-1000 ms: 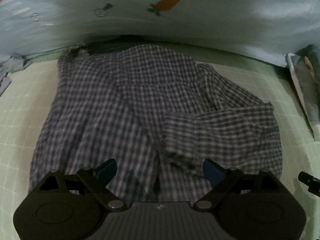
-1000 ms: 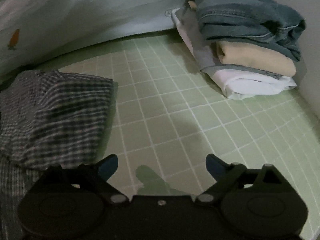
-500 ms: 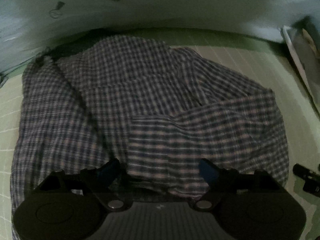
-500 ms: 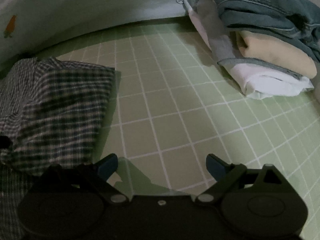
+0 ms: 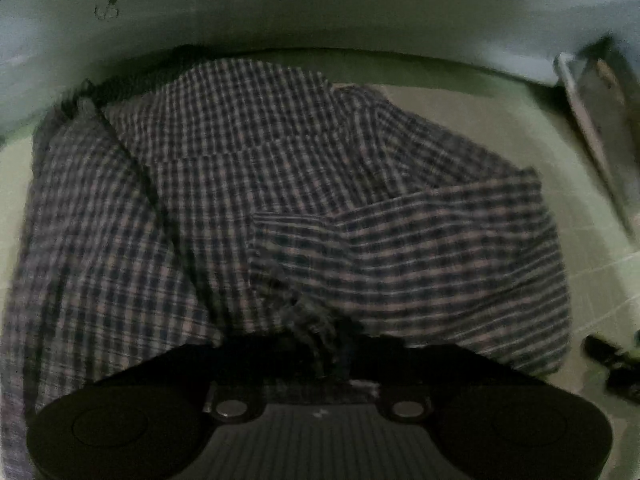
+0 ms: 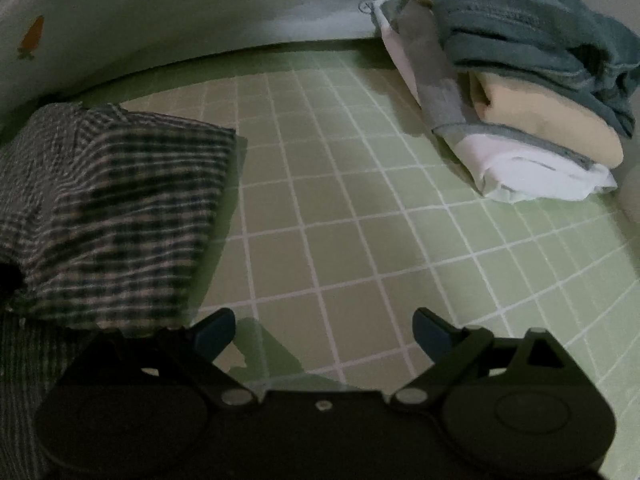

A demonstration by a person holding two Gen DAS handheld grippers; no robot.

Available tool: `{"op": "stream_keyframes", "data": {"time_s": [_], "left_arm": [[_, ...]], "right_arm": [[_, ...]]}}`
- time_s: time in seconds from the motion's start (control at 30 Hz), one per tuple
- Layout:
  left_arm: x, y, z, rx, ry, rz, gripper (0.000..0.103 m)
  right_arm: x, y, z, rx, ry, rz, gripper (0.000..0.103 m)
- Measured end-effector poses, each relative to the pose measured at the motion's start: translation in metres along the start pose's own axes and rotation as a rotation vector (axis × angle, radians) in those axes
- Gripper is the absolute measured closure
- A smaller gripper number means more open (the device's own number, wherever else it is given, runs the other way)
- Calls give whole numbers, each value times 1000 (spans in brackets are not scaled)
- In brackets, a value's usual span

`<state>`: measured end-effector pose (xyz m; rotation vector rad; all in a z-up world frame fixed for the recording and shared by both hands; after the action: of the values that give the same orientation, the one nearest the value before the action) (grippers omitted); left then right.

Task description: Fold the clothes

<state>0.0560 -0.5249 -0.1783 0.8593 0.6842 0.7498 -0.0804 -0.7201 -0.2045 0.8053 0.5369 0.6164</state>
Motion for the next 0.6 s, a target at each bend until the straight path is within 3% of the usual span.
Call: {"op": "stream_keyframes", "data": {"time_s": [0.13,0.33,0.47,0.6], "left_arm": [[5,24,6,-78,57,-47,91],[33,86,28,-250,96,-41,91],[81,136,43,-391,182,-16,91],[152,168,54,-489,300,50,91]], "right_arm": [[9,11,0,-46,68,-34,7],[26,25,5,-67,107,-27,7],[45,36,7,-85,162,-25,7],[66,46,3,-86,212,-31,7]]}}
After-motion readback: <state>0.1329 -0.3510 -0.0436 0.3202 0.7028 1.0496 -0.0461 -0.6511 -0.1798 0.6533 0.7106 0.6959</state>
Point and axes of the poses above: each gripper's, at about its wrist camera, not at the fingertips, and y roughly against the way its jaws point, x to its left, z to its top, the point moved 6 cm from there along -y, roughly the way its jaws point, and after that the axes turned 9 degrees about -z, right-handed, at the moved point
